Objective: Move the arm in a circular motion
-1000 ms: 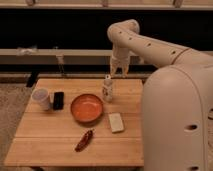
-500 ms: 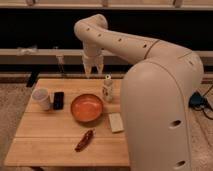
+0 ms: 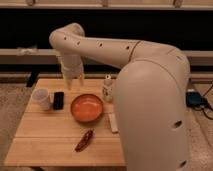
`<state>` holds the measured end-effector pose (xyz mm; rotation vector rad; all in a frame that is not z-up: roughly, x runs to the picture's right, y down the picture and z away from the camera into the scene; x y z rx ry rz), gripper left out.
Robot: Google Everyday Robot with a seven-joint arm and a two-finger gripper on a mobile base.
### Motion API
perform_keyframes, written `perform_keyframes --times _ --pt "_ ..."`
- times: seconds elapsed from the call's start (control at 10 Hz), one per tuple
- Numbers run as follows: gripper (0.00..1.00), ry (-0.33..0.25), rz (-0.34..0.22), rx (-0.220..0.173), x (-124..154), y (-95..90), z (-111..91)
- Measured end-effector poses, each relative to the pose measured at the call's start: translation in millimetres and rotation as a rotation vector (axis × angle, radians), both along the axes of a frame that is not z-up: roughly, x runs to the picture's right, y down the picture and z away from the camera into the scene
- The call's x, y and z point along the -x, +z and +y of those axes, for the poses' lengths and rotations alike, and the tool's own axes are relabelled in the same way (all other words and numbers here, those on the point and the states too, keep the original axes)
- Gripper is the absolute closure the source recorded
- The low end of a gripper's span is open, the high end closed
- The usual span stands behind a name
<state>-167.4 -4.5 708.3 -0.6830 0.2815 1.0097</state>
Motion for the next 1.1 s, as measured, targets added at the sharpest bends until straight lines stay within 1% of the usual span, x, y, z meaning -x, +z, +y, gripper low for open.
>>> perform_keyframes --times 0.1,0.2,0.3,0.4,0.5,0.6,0.7,0.9,1.0,1.1 --pt "0.49 -0.032 -0.041 0.019 16 -9.5 18" --pt "0.49 -0.066 -0.091 0.035 29 -23.8 37" --pt "0.49 -0.084 -0.122 0.046 35 -32.2 49" --pt "0.49 -0.104 -0.165 0.059 40 -44.1 62" --pt "0.49 -0.11 -0.193 0.071 35 -55.6 75" --pt "0.49 -0.106 -0.202 0.072 26 -64.1 85" --pt "0.49 -0.093 -0.2 0.073 9 -69.9 93" --pt "0.49 -0.038 -0.167 0.094 -31 -73.9 111" --pt "0.49 -0.009 -0.146 0.107 -47 -72.6 118" --pt "0.49 0.033 -0.115 0.124 -68 -70.4 125"
